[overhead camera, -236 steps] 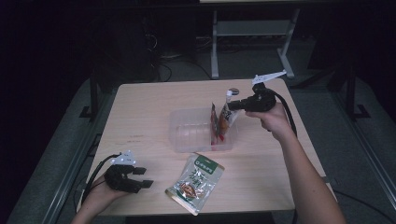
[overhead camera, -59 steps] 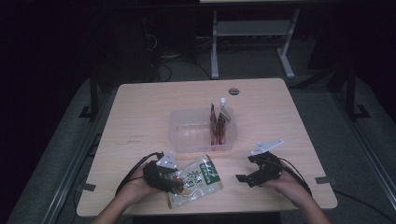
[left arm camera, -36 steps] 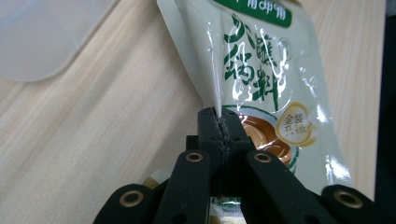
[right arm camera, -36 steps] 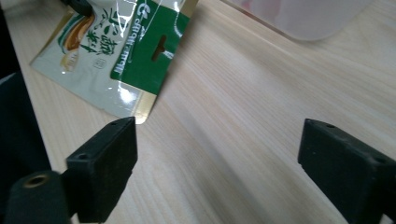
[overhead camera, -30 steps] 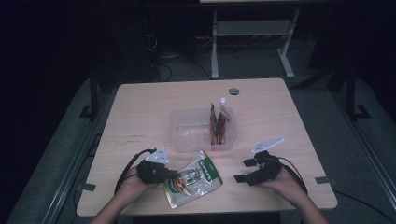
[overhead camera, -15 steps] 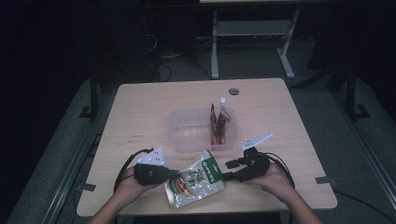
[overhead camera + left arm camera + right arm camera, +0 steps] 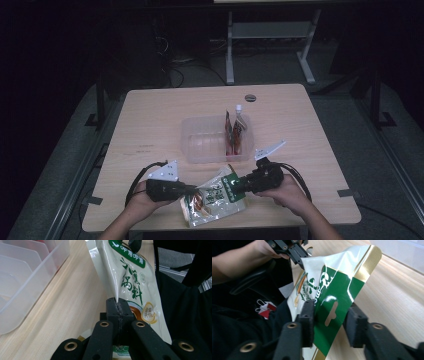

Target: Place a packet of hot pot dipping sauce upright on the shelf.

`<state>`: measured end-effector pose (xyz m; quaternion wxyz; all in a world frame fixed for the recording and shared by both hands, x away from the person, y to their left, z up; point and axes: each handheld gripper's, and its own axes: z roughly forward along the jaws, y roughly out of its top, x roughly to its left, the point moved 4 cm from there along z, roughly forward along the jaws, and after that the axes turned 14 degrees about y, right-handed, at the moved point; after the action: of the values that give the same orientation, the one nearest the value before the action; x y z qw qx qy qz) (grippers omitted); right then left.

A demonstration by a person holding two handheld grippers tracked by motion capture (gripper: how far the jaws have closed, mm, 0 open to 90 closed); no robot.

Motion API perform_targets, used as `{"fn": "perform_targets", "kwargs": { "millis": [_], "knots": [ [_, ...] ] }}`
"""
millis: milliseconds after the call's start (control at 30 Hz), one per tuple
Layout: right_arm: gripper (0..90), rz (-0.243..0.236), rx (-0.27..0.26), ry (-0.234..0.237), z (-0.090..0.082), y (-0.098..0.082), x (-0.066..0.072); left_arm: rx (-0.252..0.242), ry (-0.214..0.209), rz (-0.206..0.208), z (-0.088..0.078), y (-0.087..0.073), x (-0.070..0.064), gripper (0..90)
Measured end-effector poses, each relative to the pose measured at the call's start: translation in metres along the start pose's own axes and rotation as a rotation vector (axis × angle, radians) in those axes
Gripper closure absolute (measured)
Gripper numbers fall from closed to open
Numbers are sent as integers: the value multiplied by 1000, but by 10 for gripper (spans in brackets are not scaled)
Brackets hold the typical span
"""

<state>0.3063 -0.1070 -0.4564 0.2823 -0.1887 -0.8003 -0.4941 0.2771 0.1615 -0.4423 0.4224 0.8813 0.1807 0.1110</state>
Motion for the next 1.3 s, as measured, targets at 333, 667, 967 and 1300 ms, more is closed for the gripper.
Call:
{"fn": "perform_targets", "kwargs": {
  "millis": [333,667,967,1300],
  "knots": [
    [782,6,-40,51,-3,2,4,-21,24,-5,-1,1,2,900],
    [889,-46,-20,28,0,4,10,-28,44,8,1,3,3,900],
    [900,-99,-20,-6,-4,8,15,-54,60,19,1,7,7,894],
    [900,-145,-45,6,-6,17,26,-74,84,3,2,9,14,813]
  ]
}}
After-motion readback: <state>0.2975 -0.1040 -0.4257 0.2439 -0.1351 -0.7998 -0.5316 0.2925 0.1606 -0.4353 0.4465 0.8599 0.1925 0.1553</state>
